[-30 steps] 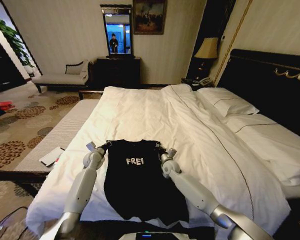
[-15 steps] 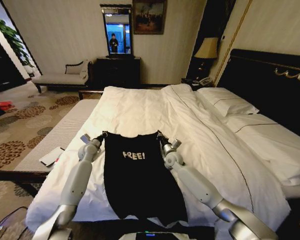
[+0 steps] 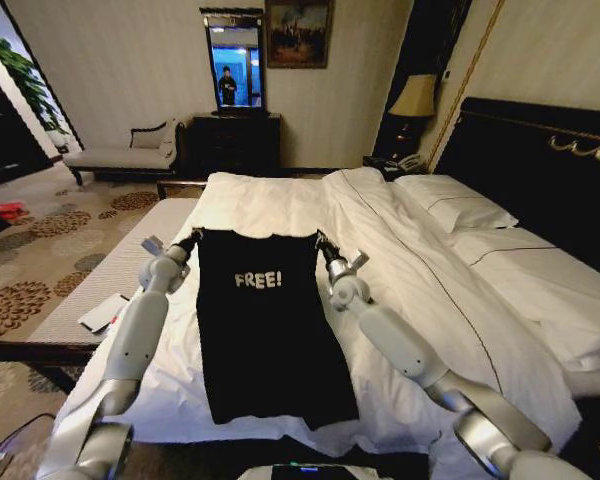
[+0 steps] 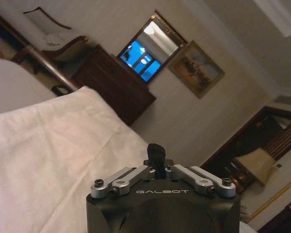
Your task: Fold the clothes on the bed.
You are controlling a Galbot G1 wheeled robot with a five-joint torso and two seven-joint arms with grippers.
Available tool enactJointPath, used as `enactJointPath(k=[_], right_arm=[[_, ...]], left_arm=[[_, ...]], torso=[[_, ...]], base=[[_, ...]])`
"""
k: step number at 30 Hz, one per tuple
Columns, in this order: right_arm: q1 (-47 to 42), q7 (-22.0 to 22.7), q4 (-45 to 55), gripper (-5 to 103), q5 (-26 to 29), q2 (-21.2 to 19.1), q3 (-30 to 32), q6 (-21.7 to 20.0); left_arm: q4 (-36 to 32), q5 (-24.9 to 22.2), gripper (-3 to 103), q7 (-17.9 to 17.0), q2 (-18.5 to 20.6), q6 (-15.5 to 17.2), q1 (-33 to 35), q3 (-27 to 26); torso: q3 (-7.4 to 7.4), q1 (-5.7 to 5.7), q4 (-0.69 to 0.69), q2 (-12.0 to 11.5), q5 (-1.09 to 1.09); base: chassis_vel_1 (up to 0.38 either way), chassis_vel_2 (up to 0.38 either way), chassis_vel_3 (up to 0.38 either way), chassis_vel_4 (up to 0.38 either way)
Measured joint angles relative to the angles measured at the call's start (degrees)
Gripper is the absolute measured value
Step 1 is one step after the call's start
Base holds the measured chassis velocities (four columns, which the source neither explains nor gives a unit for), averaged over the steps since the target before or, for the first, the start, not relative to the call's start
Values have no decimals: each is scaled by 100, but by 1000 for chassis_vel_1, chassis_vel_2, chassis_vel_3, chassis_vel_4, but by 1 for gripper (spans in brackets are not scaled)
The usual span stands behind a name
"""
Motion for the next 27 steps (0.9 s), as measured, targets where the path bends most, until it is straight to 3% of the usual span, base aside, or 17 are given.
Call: enactJointPath(k=[7, 12, 13, 15, 21, 27], right_arm=[[-697, 180, 865, 0, -17, -545, 25, -8], [-2138, 457, 1944, 0, -261, -1077, 409, -134], [-2138, 457, 1944, 0, -261, -1077, 409, -134], [-2852, 501, 2309, 0, -362, -1259, 709, -176], [-4161, 819, 2886, 0, -553, -1451, 1115, -386], [-4860, 955, 3002, 0, -939, -1347, 1116, -456]], left_arm=[[-914, -147, 2, 84, 401, -21, 1076, -128], [-2195, -161, 2, 22, 756, 6, 2569, -345], [-2195, -161, 2, 22, 756, 6, 2569, -345], [-2723, -159, 2, -136, 897, 61, 3149, -476], [-3414, 395, 2, -528, 1374, 506, 4631, -627], [-3737, 867, 2, -597, 1483, 637, 5338, -602]], torso=[[0, -1, -2, 0, -1], [-1, -5, 2, 0, -1], [-1, -5, 2, 0, -1], [-2, -5, -6, 1, 1], [-1, -4, 2, 1, -1], [-1, -3, 2, 1, -2]], base=[[0, 0, 0, 0], [0, 0, 0, 0], [0, 0, 0, 0], [0, 0, 0, 0], [0, 0, 0, 0], [0, 0, 0, 0]])
